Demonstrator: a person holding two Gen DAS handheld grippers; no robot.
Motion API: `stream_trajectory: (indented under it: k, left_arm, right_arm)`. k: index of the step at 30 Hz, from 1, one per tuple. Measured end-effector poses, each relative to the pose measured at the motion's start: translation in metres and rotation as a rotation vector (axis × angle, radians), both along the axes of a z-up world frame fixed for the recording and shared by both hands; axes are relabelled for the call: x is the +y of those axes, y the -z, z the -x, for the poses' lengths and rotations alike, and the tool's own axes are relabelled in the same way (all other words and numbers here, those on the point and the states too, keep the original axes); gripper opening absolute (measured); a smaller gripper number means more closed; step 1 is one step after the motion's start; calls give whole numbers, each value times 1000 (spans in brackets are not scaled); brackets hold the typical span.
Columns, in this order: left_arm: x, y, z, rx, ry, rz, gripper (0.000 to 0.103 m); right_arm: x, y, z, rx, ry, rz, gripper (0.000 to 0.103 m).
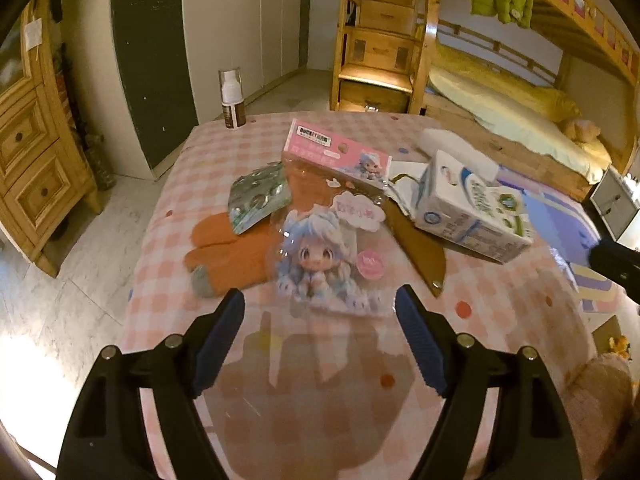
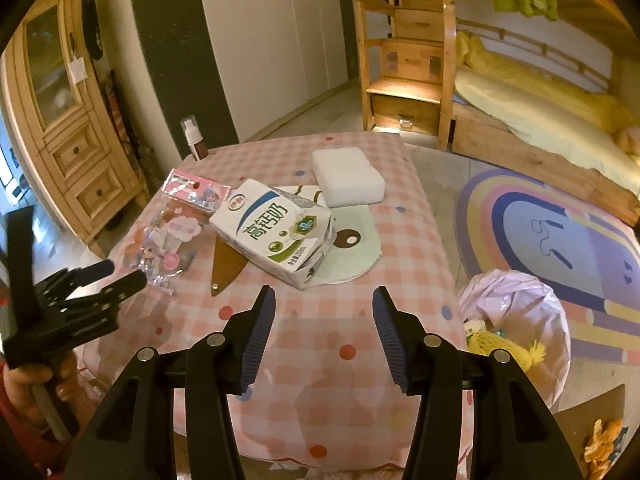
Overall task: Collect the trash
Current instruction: 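Grasp the clear doll packet with the left tool while the right tool approaches the milk carton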
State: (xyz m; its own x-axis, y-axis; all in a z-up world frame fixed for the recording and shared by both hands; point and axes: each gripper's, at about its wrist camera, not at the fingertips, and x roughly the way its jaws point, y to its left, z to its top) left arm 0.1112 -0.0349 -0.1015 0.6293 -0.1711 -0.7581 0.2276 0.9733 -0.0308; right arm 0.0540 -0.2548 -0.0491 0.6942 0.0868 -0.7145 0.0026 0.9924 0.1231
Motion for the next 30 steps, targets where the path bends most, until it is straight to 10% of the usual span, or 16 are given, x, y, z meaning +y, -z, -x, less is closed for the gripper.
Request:
stream_trajectory:
  k: [15, 30]
  left_arm:
    - [4, 25, -32, 92, 20, 76, 47]
    - [27, -27, 24, -25, -28, 136, 15]
  right_arm:
    - [-2, 1, 5, 13, -1, 8, 52]
    - [8, -2, 5, -4, -46, 9, 61]
